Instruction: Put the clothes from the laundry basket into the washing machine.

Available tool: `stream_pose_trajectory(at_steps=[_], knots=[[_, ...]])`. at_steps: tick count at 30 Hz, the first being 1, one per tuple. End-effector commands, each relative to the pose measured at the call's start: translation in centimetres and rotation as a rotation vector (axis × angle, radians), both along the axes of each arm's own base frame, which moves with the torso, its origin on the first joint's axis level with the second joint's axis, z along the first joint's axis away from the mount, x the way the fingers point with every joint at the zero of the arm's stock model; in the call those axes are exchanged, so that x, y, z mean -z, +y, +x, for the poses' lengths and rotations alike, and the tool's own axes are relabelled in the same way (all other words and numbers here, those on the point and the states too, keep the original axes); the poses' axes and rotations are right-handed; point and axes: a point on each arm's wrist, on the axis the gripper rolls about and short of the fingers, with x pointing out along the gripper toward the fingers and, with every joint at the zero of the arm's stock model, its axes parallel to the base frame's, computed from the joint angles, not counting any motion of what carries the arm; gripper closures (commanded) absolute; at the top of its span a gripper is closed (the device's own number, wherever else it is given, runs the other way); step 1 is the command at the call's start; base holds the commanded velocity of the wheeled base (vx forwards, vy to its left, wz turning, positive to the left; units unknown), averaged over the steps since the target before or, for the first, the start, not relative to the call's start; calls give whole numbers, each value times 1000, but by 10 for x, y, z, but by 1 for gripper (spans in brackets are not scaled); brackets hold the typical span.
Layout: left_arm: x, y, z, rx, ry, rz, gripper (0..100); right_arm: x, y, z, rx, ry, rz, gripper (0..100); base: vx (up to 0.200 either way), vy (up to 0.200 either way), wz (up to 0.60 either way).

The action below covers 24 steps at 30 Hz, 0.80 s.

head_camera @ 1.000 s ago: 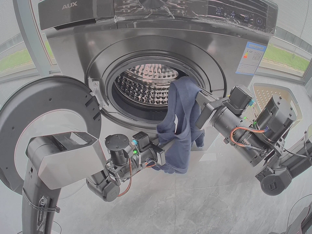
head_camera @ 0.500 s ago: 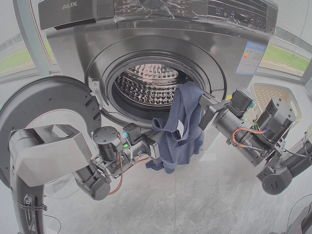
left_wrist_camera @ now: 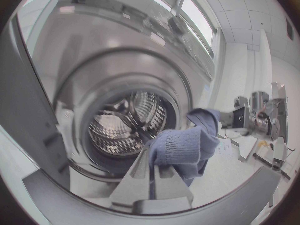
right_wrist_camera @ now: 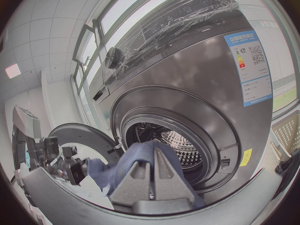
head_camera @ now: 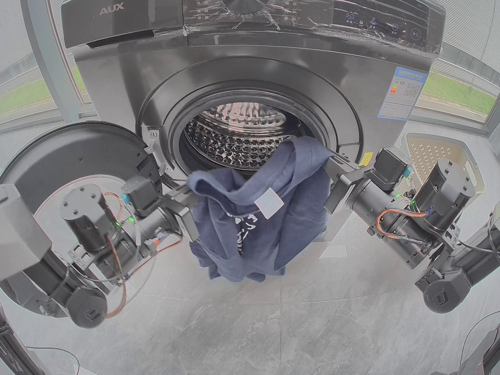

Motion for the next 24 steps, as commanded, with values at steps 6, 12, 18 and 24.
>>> stream_pose_trajectory(at_steps=[6, 12, 18, 24], knots=[[-58, 42, -16, -108, -186, -87, 100, 2, -16, -8, 22, 12, -17, 100, 0, 0, 0], [-57, 40, -21, -98, -183, -83, 100, -11, -21, -16, 20, -26, 3, 100, 0, 0, 0], [-54, 39, -22, -89, -172, -77, 100, -20, -23, -19, 19, -54, 19, 100, 0, 0, 0], [-43, 36, -25, -74, -130, -57, 100, -24, -22, -21, 8, -67, 27, 100, 0, 0, 0]])
